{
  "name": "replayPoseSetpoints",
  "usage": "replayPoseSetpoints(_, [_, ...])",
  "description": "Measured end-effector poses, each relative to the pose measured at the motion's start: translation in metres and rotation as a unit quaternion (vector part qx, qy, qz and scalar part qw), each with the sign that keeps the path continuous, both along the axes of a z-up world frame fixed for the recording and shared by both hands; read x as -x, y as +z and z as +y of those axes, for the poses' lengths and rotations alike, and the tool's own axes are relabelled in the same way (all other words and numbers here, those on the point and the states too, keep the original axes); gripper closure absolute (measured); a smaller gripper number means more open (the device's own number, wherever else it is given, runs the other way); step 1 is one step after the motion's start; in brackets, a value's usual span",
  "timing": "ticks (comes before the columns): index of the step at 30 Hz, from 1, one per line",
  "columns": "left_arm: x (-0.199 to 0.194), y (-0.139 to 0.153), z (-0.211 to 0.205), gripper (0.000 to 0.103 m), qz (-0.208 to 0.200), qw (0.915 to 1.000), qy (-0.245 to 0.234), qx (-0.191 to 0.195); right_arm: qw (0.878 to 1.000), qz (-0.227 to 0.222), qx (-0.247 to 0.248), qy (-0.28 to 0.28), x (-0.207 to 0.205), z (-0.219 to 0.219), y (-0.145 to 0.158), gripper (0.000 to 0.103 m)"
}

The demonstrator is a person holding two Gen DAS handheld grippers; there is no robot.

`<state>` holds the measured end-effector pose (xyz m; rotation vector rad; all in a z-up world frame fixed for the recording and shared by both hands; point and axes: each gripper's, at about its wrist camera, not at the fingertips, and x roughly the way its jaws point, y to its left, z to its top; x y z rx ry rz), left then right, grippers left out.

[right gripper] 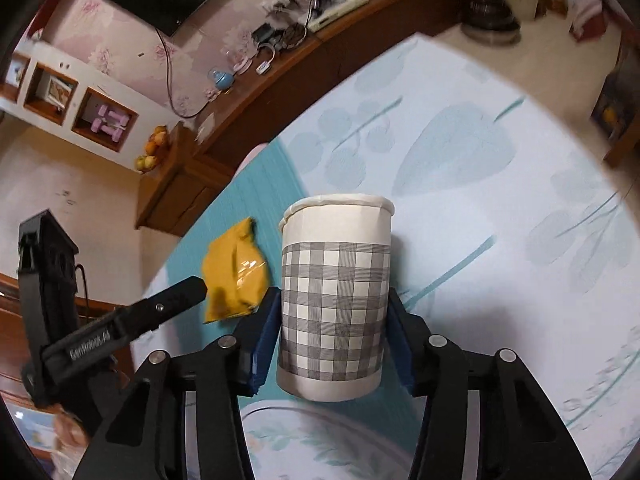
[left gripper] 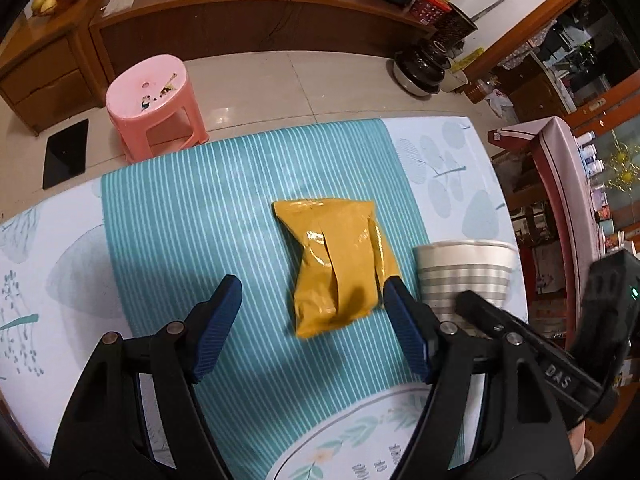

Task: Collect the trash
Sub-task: 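Grasp the grey checked paper cup with the right tool while the left grasps the yellow snack bag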

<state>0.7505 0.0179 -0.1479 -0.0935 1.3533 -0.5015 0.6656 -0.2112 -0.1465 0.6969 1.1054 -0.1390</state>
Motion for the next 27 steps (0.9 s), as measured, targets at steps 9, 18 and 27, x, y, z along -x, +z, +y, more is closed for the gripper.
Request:
replayPoseSetpoints(9, [-0.008,-0.014,-0.02,0.055,-0.007,0.9998,-0.005,-0.019,0.999,-0.01,0.031,-0.006,0.0,0.005,0.002,0.055])
replayPoseSetpoints(18, [0.024,-0.01,-0.028,0.086,-0.028,0.9985,-0.021,-0.043,0.999,-0.008,0.05,0.013,0.032,0.012,0.009,0.057])
replayPoseSetpoints(27, [0.102,0.023,-0.004,0.095,-0.042,0.9977,-0.02,-0.049,0.999,-0.016,0.041,0.032,0.101,0.021,0.03,0.058])
